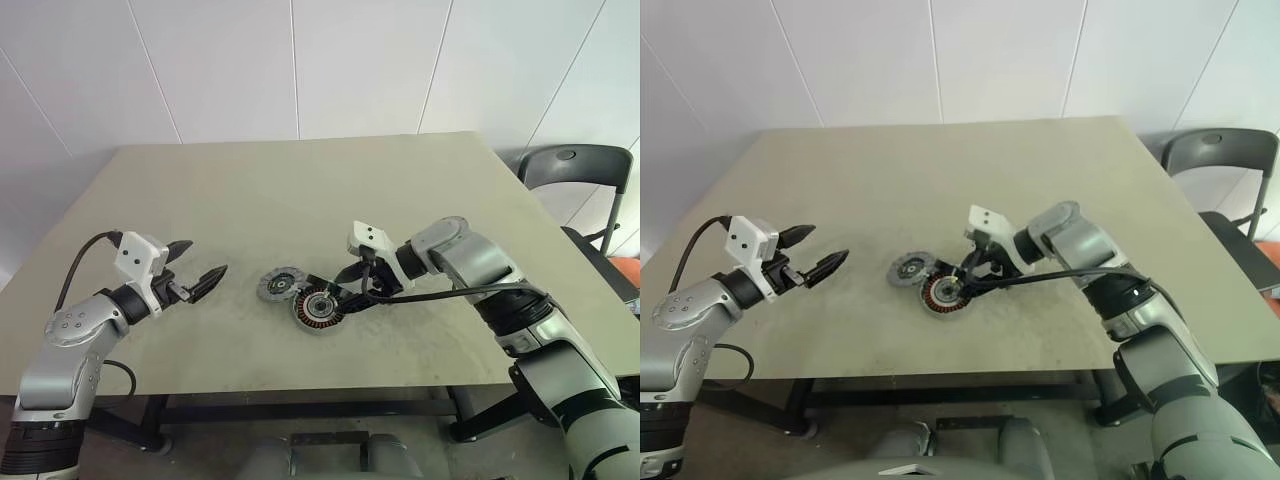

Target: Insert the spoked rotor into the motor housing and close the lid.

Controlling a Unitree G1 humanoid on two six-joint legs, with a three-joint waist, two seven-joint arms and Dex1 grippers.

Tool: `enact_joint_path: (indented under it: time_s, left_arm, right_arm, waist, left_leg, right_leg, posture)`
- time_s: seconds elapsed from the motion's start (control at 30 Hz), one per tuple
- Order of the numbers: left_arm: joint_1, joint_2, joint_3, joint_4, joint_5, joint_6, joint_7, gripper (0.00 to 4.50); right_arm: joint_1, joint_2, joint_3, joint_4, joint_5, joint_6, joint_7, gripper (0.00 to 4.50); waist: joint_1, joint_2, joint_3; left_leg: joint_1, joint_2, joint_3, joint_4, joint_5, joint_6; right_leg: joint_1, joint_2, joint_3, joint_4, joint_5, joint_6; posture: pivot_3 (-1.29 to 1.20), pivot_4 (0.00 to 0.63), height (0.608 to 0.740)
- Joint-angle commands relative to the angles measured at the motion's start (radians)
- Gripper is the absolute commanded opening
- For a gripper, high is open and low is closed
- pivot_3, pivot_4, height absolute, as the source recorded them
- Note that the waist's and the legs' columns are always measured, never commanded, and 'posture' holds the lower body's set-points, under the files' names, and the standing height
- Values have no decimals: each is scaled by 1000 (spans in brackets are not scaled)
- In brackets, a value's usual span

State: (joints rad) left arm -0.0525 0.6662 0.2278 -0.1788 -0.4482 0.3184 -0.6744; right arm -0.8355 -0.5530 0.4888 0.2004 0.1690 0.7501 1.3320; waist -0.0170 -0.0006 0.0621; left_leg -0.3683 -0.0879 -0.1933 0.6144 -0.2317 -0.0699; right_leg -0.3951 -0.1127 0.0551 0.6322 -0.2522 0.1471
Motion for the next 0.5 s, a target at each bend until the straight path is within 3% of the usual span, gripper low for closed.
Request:
enact_joint_path:
  time_s: [0.03,0.23,0.5]
  left_arm:
    - [-25,0,40,-7,9,-26,11,4500]
    - [-23,-3,49,-5,18,-37,24,4500]
    - [-16,-7,50,-2,32,-43,27,4500]
  right_arm:
    - [-44,24,7,-1,-13,-7,-1,2199]
    - [-70,54,0,10,-15,14,-10,115]
    - [-96,46,-7,-26,-10,36,5,53]
  waist:
    - [0,0,0]
    - [0,0,0]
    - [0,0,0]
  left_leg:
    - [0,0,0,0,0,0]
    - [0,0,0,0,0,0]
    - [-1,0,0,0,0,0]
  right_leg:
    - [0,0,0,0,0,0]
    - [0,0,0,0,0,0]
    - [-1,0,0,0,0,0]
  posture:
    - [0,0,740]
    - [0,0,740]
    - [0,0,740]
